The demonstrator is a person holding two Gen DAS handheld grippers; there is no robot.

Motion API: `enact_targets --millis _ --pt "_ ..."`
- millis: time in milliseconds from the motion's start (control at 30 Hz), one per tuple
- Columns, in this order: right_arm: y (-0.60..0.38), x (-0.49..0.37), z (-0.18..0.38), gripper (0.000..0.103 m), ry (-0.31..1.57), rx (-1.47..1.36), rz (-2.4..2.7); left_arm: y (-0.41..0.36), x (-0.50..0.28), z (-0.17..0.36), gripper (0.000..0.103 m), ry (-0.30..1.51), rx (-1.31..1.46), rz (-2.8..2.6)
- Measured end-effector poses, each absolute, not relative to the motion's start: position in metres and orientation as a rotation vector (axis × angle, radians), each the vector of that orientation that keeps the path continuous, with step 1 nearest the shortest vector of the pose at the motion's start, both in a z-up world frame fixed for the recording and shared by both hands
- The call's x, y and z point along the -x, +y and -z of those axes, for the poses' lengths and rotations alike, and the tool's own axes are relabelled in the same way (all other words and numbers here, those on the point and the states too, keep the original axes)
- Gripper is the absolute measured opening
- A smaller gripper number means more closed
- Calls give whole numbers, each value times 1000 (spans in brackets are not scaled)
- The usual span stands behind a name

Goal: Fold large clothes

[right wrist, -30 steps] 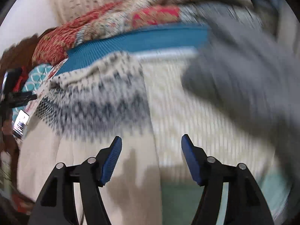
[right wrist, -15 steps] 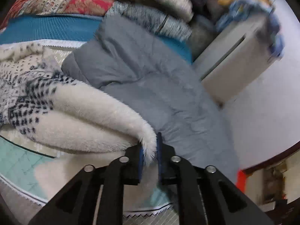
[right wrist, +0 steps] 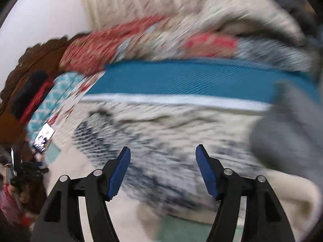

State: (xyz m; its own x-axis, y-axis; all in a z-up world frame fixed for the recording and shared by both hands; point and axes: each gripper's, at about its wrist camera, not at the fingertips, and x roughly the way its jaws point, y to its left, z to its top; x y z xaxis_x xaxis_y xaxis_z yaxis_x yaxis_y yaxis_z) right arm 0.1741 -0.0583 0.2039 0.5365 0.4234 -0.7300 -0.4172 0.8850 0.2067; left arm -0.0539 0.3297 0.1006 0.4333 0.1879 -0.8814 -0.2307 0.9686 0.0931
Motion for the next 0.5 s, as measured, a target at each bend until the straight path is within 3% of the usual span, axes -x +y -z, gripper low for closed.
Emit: enact_targets --millis 33,100,267,400,467,500 --pt "-31 -193 -189 35 911 4 -529 331 57 -100 59 1085 45 -258" --pt "-1 -226 -164 48 990 12 -558 333 64 -100 59 1076 36 -254" --pt "60 -348 -100 53 1221 80 -479 342 79 -101 59 1089 43 -252" --pt "51 -417 -160 53 936 -58 -269 355 84 -99 59 1110 104 -280" --pt "39 -421 -176 53 945 -169 -297 363 84 -98 61 1101 150 -257" --pt "36 -414 -179 53 976 -178 -344 365 81 -97 69 1096 177 -234"
